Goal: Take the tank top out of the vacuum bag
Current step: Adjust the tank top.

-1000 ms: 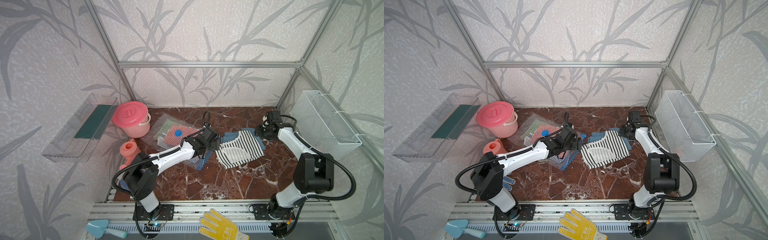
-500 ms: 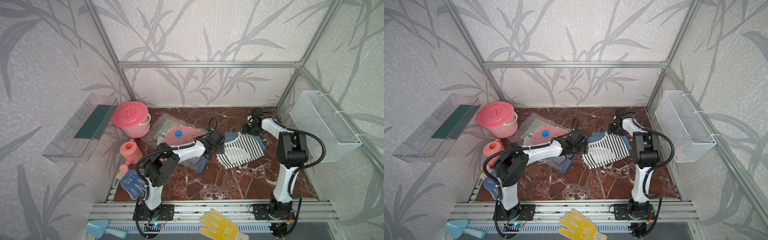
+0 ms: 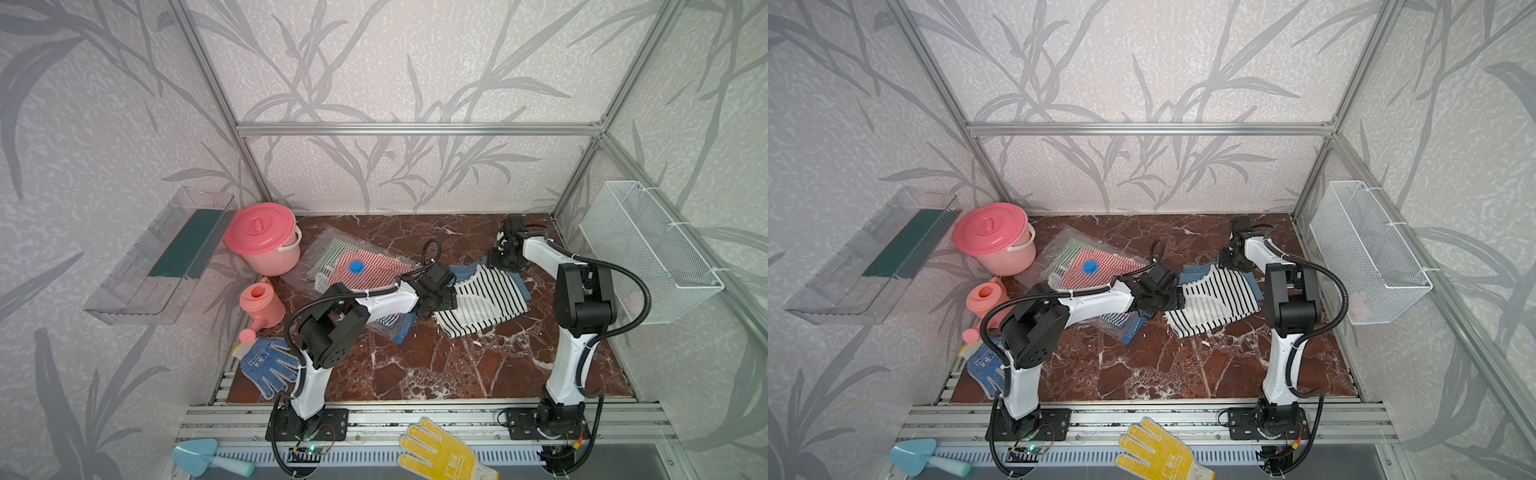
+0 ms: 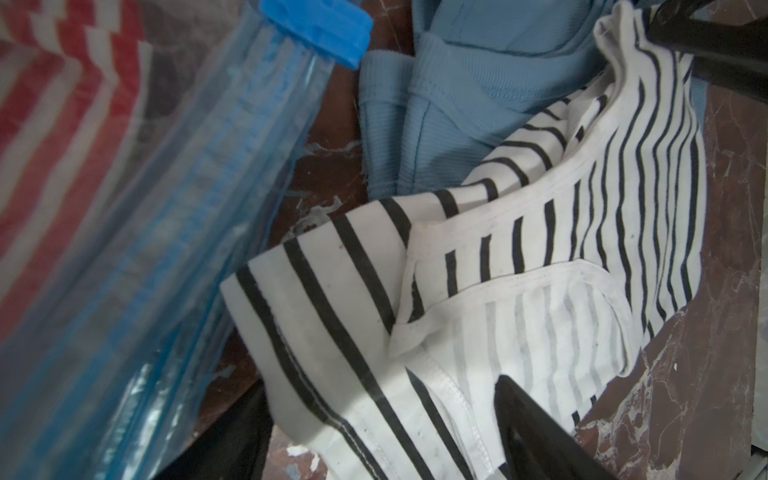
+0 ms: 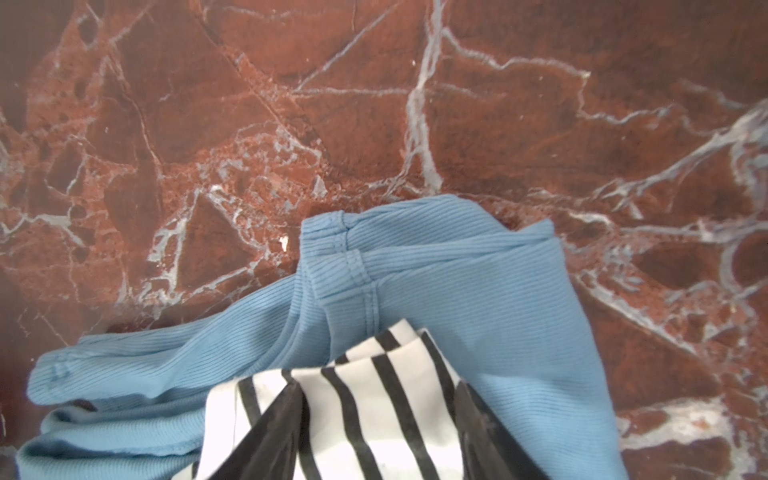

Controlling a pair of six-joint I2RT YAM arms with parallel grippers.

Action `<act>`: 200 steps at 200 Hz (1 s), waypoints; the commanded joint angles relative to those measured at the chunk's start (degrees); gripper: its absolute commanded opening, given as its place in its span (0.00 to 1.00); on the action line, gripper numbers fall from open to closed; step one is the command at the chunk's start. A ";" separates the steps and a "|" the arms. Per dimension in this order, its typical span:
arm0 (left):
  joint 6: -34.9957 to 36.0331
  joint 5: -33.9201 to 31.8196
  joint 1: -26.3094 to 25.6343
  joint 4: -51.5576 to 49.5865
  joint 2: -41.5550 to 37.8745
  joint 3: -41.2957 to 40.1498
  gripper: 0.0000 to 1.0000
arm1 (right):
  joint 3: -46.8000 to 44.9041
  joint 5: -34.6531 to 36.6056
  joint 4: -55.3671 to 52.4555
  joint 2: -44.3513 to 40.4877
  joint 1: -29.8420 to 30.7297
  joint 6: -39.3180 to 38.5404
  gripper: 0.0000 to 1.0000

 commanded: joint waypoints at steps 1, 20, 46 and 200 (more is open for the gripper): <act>-2.43 -1.11 -0.09 -2.49 0.97 1.75 0.83 | -0.48 -0.96 -0.16 0.63 -0.08 0.67 0.59; -2.47 -2.76 0.15 -3.64 1.03 2.27 0.85 | -0.74 -2.26 0.15 0.47 -0.10 0.67 0.58; -3.64 -3.20 1.12 -3.08 2.62 2.92 0.86 | -2.38 -3.98 1.96 -0.22 -0.10 0.49 0.56; -3.54 -1.14 2.25 -1.50 5.29 4.58 0.00 | -9.28 -4.09 6.02 -7.61 0.71 3.39 0.00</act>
